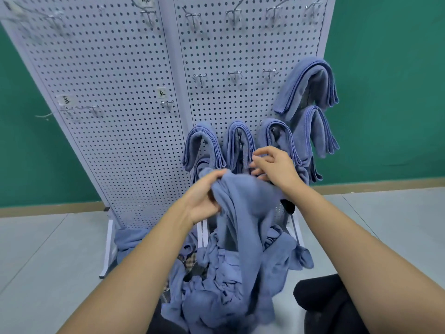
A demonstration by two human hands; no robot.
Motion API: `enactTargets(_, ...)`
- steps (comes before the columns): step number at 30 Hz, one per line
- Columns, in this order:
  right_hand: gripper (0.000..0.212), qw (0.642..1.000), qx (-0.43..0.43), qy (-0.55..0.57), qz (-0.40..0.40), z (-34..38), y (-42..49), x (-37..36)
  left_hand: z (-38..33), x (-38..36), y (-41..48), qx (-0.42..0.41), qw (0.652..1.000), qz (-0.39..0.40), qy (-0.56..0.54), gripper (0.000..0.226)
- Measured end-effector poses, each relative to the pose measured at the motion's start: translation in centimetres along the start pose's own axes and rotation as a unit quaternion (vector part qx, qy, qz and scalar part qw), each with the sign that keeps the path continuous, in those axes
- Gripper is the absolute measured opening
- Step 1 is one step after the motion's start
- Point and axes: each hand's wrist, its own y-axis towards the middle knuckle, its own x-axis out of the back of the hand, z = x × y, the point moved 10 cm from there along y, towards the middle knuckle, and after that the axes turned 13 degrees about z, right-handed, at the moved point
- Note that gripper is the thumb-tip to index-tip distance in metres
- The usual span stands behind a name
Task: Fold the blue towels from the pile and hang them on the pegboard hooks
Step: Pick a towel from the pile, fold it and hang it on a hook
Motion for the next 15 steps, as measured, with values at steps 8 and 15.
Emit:
enactTargets(8, 0.039, 0.991, -0.089, 0.044, 0.085, -2.9, -2.5, 0.3, -3.9, -1.3, -0.6, -0.111, 0.99, 0.011, -0.088, 0.031)
enactTargets(15, 0.018, 0.971, -0.072, 0.189, 0.125, -2.4, -2.8, -0.7, -4.0, -1.3, -0.3, -0.105, 0.991, -0.004, -0.079, 0.022)
